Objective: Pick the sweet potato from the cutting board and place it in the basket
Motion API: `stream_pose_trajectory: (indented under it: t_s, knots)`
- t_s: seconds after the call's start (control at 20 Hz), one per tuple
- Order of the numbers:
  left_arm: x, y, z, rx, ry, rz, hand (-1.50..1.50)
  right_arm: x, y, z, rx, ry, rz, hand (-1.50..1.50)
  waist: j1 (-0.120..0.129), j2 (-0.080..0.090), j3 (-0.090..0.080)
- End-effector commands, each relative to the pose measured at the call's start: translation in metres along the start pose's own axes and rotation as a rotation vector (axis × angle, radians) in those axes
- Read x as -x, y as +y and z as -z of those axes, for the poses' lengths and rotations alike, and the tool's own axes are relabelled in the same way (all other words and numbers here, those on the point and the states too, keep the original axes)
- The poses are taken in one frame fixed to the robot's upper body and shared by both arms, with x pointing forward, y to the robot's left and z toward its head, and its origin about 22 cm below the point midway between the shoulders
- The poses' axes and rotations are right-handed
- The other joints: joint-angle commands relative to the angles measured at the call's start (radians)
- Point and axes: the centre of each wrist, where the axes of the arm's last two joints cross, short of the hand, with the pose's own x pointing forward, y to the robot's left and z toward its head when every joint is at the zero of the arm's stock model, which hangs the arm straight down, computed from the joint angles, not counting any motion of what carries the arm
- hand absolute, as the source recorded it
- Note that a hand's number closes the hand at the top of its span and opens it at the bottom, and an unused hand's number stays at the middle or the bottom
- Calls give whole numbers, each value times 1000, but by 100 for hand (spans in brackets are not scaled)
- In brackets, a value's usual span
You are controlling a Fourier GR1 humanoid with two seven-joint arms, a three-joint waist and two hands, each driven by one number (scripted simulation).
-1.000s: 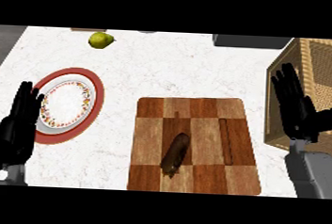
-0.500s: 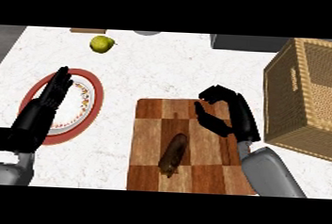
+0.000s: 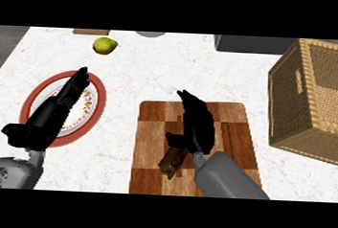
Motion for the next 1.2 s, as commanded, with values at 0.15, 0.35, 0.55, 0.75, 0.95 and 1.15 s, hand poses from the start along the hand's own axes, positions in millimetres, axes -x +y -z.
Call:
stream_pose_trajectory:
  t_s: [0.15, 0.35, 0.55, 0.75, 0.95, 1.15]
  knots:
    - [0, -5, 1, 13, 15, 8, 0, -51, -11, 33, 137, 159, -450, -150, 3, -22, -3]
    - [-1, -5, 6, 27, 5, 4, 0, -69, -19, 40, -12, 340, -667, -150, 20, -9, -1]
    - [-9, -12, 15, 61, -21, -2, 0, -87, -35, 42, -169, 452, -689, -150, 41, -1, 3]
    - [-6, -9, 17, 50, -16, 3, 0, -114, -60, 51, -258, 508, -654, -150, 49, -1, 4]
    - [-10, -9, 18, 49, -14, 7, 0, -131, -69, 53, -265, 518, -652, -150, 50, -10, 4]
    - [-8, -8, 19, 39, 7, 9, 0, -145, -78, 54, -283, 487, -650, -150, 16, -19, 4]
